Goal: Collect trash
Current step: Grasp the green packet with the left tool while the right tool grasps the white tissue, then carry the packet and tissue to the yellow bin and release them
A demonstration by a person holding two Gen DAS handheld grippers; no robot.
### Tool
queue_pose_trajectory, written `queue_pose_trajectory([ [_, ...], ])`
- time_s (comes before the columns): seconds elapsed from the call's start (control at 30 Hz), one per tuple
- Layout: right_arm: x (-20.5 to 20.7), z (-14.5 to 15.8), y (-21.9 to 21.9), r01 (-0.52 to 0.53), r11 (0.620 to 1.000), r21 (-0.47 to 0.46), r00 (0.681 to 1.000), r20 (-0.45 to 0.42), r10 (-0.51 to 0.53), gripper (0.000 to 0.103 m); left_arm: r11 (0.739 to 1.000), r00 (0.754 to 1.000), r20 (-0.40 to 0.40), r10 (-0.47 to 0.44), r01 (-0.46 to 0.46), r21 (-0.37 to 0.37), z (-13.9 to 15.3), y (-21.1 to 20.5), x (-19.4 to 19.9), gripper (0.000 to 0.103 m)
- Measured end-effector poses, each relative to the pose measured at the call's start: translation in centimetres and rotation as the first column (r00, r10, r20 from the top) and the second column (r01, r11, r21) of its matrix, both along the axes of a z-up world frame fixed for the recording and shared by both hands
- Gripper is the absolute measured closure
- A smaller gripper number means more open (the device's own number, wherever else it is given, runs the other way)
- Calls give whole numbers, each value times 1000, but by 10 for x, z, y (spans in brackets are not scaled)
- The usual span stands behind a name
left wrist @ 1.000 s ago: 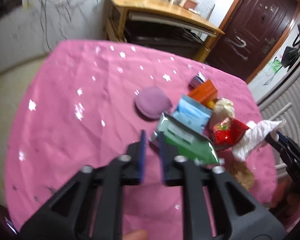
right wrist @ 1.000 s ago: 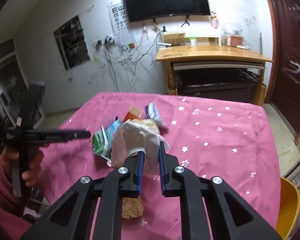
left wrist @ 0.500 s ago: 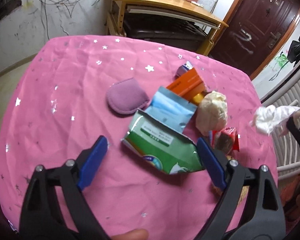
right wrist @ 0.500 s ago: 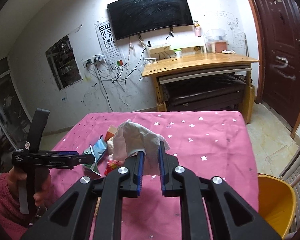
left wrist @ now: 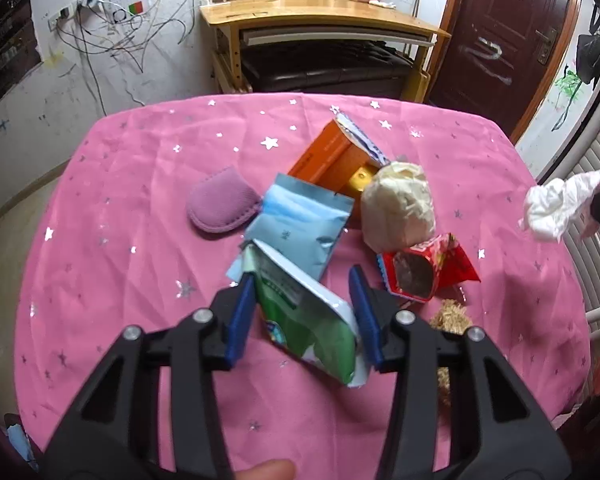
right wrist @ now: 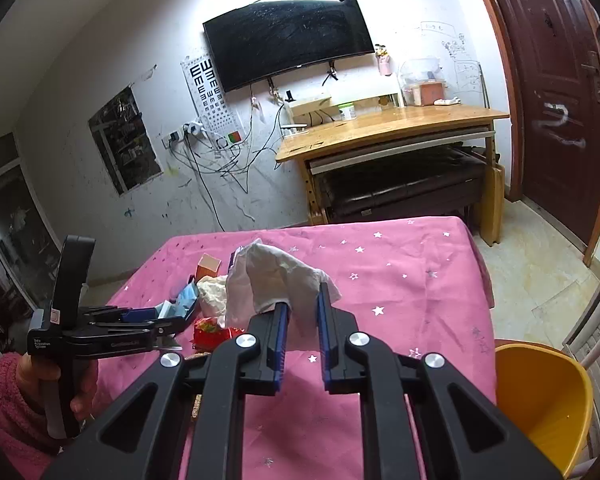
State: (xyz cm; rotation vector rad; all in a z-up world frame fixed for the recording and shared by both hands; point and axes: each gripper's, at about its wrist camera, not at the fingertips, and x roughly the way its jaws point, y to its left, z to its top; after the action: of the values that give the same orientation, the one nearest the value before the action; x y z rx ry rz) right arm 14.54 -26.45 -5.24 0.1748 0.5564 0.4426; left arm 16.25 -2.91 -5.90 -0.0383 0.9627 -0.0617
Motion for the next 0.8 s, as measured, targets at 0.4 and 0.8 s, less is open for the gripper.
queue_pose_trajectory([
  [0.4, -10, 9, -33, 69, 997, 20, 997, 25, -70, 95, 1000, 995, 98, -18, 19, -7, 43, -8, -14, 61],
  [0.8, -36, 9, -107, 240, 971, 24, 970, 39, -241, 95, 977, 965, 158, -209, 212, 3, 76, -103, -12, 61],
])
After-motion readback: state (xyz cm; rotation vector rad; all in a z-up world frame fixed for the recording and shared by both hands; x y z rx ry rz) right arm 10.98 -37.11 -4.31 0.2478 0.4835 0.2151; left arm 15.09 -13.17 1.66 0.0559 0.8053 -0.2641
